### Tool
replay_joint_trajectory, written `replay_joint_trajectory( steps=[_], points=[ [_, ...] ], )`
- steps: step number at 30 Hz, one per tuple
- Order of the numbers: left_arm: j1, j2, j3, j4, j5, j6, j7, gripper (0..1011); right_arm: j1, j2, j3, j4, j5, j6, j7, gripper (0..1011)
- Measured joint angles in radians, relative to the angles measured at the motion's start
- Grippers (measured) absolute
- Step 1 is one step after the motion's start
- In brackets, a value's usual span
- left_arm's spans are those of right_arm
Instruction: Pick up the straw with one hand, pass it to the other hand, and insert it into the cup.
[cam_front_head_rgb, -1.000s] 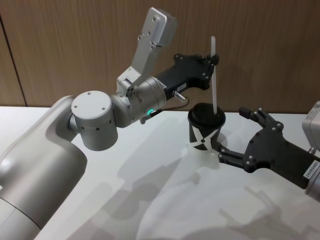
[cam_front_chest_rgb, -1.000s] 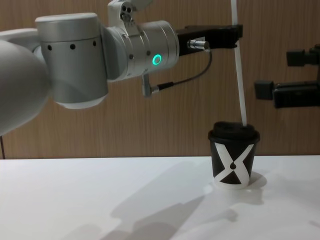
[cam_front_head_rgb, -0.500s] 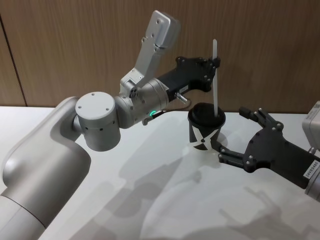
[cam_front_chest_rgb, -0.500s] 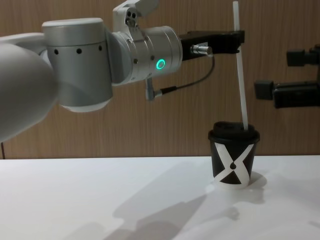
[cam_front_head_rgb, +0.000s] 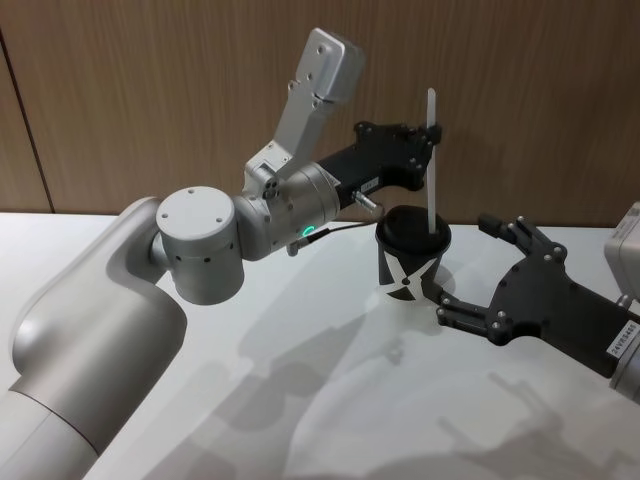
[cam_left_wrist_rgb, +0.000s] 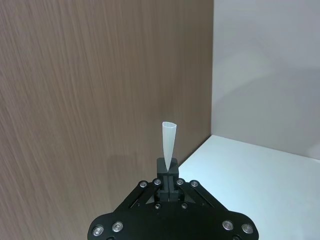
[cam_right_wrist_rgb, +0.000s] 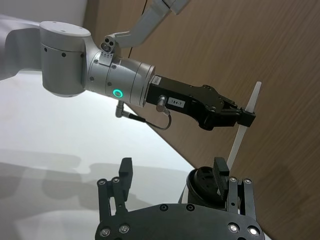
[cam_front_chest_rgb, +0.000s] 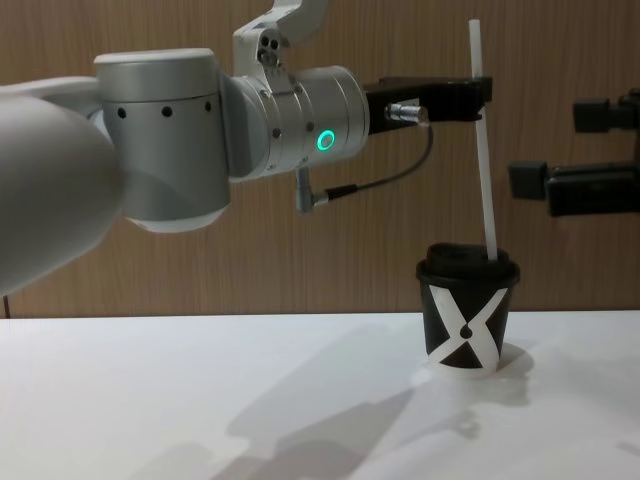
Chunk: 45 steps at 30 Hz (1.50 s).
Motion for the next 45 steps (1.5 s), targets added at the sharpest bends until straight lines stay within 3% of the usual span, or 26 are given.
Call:
replay_joint_trajectory(
  steps=[5, 10, 24, 35, 38, 45],
  points=[
    [-0.001, -0.003, -0.001, 0.006, 0.000, 0.003, -0.003, 37, 0.000, 0.000, 0.000, 0.000, 0.000, 0.000, 0.000, 1001],
    [-0.001, -0.005, -0.002, 0.011, 0.000, 0.005, -0.005, 162, 0.000, 0.000, 0.000, 0.000, 0.000, 0.000, 0.000, 1001],
    [-0.002, -0.008, -0.004, 0.017, 0.000, 0.007, -0.008, 641, 0.000, 0.000, 0.000, 0.000, 0.000, 0.000, 0.000, 1001],
    [-0.003, -0.009, -0.004, 0.018, 0.000, 0.008, -0.009, 956, 0.000, 0.000, 0.000, 0.000, 0.000, 0.000, 0.000, 1001],
    [-0.003, -0.009, -0.004, 0.019, 0.000, 0.008, -0.009, 1000, 0.000, 0.000, 0.000, 0.000, 0.000, 0.000, 0.000, 1001],
    [-0.003, -0.009, -0.004, 0.019, 0.000, 0.008, -0.009, 1000, 0.000, 0.000, 0.000, 0.000, 0.000, 0.000, 0.000, 1001]
  ],
)
